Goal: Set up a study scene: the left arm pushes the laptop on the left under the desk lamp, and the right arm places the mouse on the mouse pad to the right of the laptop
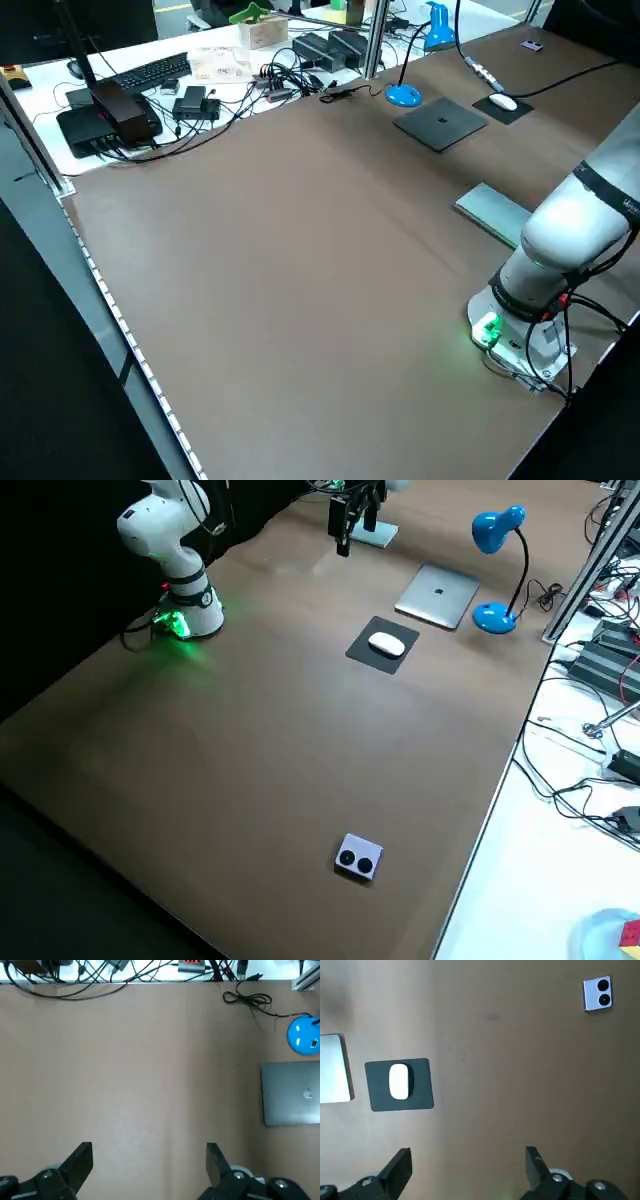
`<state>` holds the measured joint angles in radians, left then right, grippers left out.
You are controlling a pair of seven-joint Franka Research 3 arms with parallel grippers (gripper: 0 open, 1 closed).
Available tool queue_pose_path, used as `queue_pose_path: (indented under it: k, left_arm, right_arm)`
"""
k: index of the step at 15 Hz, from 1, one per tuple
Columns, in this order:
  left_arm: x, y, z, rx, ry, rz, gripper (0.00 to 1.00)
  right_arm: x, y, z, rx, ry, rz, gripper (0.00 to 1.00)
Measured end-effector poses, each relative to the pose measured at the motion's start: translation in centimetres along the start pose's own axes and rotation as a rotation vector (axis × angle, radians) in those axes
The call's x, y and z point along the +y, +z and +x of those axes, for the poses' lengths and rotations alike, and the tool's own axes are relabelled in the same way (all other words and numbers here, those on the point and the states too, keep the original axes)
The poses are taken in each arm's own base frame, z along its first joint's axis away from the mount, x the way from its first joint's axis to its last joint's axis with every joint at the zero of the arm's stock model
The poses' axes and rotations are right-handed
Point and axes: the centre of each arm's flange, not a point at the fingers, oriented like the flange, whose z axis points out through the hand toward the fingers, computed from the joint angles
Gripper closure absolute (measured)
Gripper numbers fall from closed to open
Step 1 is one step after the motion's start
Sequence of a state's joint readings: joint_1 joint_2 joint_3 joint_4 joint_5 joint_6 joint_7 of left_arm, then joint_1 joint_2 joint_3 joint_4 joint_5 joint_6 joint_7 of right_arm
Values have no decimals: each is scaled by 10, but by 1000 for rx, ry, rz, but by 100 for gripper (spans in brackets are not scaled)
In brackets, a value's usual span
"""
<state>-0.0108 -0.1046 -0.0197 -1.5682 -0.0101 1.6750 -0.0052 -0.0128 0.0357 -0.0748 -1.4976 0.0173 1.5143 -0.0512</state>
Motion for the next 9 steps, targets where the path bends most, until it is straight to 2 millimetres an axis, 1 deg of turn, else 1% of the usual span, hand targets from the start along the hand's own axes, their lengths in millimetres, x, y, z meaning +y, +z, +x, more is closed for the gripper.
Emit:
queue_pose_path:
  k: [3, 7, 9]
  left_arm:
    - [-2, 7, 0, -28, -3, 1, 0]
    - [3, 10, -2, -43, 6, -2, 0]
    - [5, 12, -5, -77, 13, -3, 0]
  right_arm:
    - [-1, 0, 0, 0, -2, 0, 0]
    - [-1, 0, 0, 0, -2, 0, 0]
    - [-1, 0, 0, 0, -2, 0, 0]
